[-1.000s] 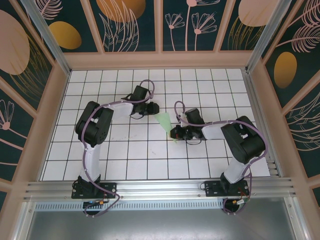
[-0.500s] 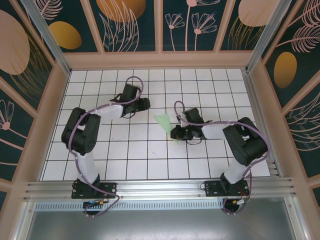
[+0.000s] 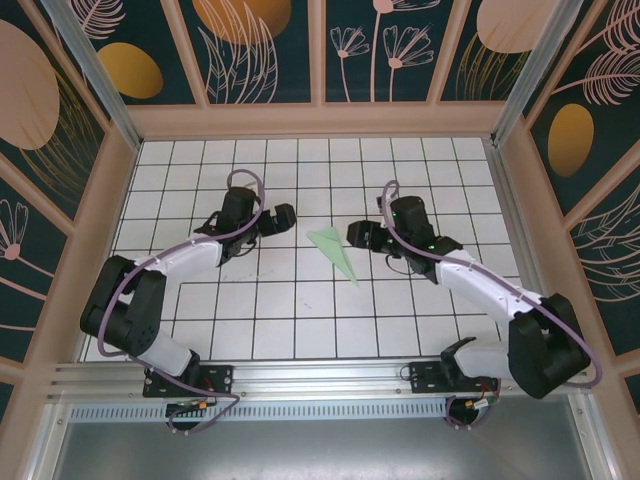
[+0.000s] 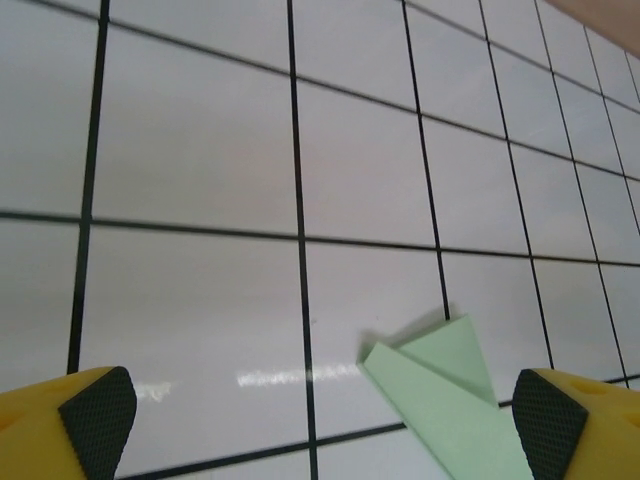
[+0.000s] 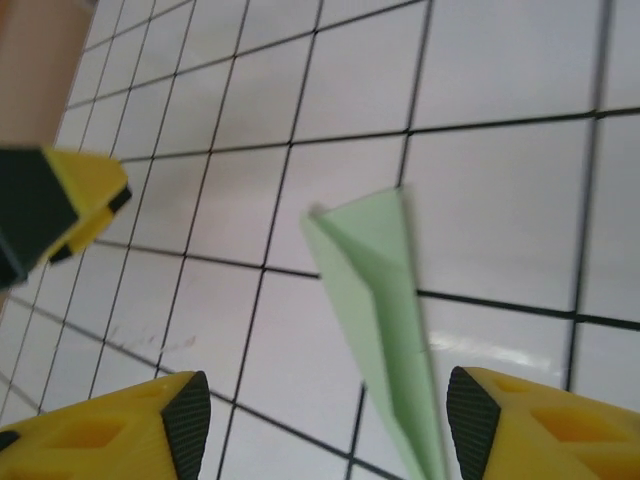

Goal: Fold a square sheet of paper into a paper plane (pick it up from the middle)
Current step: Move a paper plane to the center of the table.

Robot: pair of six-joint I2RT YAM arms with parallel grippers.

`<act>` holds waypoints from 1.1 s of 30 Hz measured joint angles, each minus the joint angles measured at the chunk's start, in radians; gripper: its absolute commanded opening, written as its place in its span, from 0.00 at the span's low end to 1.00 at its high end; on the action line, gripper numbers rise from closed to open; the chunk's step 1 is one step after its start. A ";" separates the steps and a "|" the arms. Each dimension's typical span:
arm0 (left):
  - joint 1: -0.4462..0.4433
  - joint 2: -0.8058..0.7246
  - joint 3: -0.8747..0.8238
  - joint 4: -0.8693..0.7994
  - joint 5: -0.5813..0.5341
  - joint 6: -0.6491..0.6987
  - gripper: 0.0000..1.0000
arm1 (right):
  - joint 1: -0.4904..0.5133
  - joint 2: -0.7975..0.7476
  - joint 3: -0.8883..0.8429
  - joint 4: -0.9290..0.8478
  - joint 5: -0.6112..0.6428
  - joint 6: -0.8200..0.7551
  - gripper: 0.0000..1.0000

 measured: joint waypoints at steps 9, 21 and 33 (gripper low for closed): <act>-0.148 0.016 -0.039 0.070 0.013 -0.174 0.86 | -0.207 -0.019 -0.061 -0.032 0.082 -0.032 0.95; -0.386 0.331 0.414 -0.298 -0.258 -0.238 0.74 | -0.245 -0.029 -0.188 0.026 0.175 0.003 0.99; -0.435 0.473 0.594 -0.546 -0.349 -0.248 0.61 | -0.249 -0.050 -0.201 0.032 0.232 0.029 0.96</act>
